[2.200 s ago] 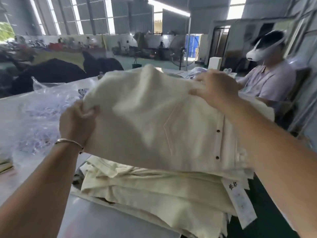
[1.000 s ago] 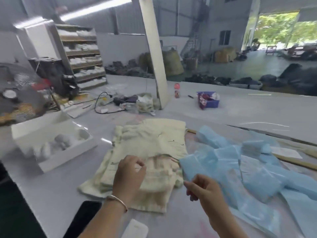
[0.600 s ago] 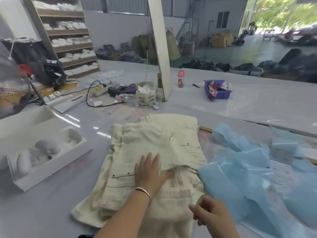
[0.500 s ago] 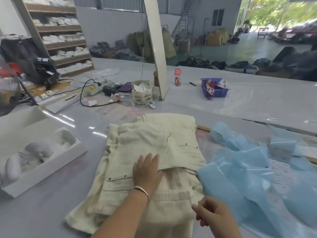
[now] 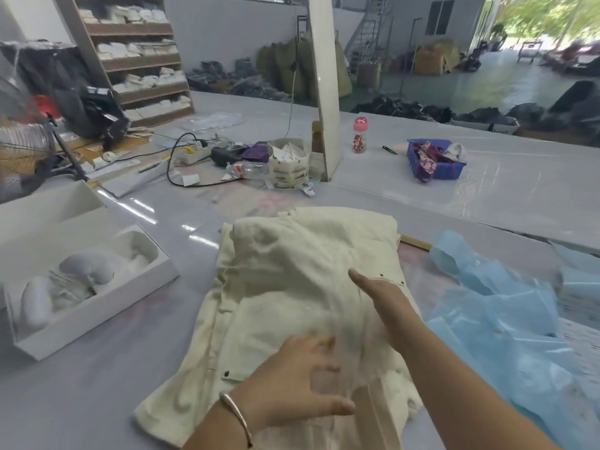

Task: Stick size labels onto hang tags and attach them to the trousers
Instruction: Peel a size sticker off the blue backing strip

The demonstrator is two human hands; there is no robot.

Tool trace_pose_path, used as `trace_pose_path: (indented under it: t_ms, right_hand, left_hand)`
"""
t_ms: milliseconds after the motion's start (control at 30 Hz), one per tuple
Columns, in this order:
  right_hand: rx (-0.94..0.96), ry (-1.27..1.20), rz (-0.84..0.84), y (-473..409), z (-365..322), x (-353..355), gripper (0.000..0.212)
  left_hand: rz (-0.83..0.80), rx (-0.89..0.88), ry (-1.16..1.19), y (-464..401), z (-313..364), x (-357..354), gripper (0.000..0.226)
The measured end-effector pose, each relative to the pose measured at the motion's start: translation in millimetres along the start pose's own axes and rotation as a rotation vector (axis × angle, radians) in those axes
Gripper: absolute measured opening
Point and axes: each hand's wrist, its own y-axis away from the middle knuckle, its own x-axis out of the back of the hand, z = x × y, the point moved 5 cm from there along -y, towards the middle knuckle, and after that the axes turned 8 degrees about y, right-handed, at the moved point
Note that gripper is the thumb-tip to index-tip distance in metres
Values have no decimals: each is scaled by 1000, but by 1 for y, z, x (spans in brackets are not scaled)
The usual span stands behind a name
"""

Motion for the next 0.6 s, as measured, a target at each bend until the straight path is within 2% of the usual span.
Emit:
trace_pose_path:
  t_ms: [33, 67, 100, 133, 167, 200, 267, 300, 367, 433, 533, 600]
  right_hand:
    - [28, 109, 52, -4, -5, -3, 53]
    - [54, 185, 97, -6, -10, -5, 52]
    - [87, 227, 114, -9, -13, -8, 49]
    - [105, 242, 103, -11, -16, -10, 41]
    - [115, 230, 88, -14, -16, -13, 31]
    - [117, 208, 73, -14, -17, -14, 24]
    - [169, 194, 94, -13, -21, -14, 14]
    - [212, 184, 108, -11, -23, -14, 9]
    - [300, 101, 93, -2, -30, -17, 19]
    - [375, -92, -20, 10, -35, -23, 13]
    - [381, -384, -222, 19, -36, -22, 31]
    - [331, -492, -336, 23, -34, -17, 49]
  left_hand:
    - [140, 25, 138, -3, -12, 12, 52]
    - [365, 69, 213, -6, -29, 31, 41]
    - [584, 150, 182, -6, -50, 50, 36]
    - [715, 267, 114, -7, -72, 64, 40]
    - [763, 375, 94, -9, -95, 74, 49]
    - [745, 472, 134, -13, -117, 78, 60]
    - [682, 549, 278, -25, -146, 77, 78]
    - [673, 535, 307, -30, -153, 76, 85]
    - [704, 483, 314, -38, -158, 79, 95]
    - [738, 406, 413, -44, -153, 85, 104]
    - [707, 268, 693, -55, -137, 99, 120]
    - [651, 212, 827, -64, -128, 104, 120]
